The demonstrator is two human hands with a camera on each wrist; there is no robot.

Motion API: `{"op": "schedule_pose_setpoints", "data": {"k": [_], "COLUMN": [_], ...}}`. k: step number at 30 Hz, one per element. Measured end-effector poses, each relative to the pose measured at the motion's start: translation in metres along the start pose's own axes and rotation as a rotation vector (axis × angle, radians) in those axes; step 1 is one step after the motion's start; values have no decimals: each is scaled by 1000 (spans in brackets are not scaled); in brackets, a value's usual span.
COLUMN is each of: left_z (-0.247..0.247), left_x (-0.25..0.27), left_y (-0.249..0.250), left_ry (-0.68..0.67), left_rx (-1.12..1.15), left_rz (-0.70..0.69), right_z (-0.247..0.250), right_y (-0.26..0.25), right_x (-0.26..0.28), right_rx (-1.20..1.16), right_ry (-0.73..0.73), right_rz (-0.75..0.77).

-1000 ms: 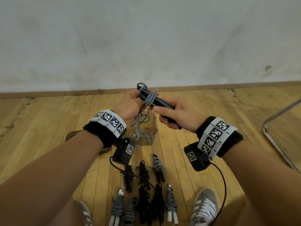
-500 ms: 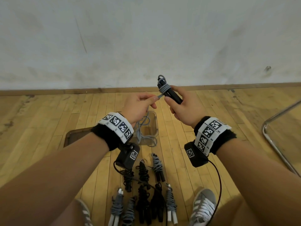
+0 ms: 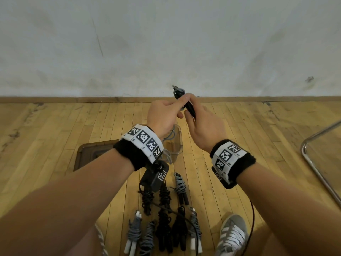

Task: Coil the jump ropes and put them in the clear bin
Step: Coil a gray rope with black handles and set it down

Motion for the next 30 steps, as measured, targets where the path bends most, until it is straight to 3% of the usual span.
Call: {"op": "schedule_pose_setpoints", "data": {"k": [6, 12, 15, 19, 25, 30], "left_z": [15, 6, 2, 4, 17, 11], "left_x": [-10, -7, -4, -2, -10, -8], "left_y": [-1, 7, 9, 11, 7, -1], "left_ry": [7, -158, -187, -217, -108, -143], "left_rx": [45, 122, 83, 49, -147, -167], "left_rz": [-1, -28, -72, -95, -120, -102], "right_z": [-6, -12, -20, -9, -3, 13], "right_y": [-13, 23, 17, 14, 14, 27], "right_x": [1, 6, 7, 1, -2, -4], "right_rx": [-245, -851, -943, -824, -348, -114], "right_ry": [-37, 54, 0, -5, -22, 10], "right_rz": [29, -324, -312, -194, -13, -76]}}
Point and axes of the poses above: each hand's wrist, its own x-axis away from the middle knuckle, its own z-axis out of the back of the hand, y = z × x, the point moved 9 cm from there along -x, towards the middle knuckle, and after that the axes turned 14 degrees about z, right-handed, at the moved point
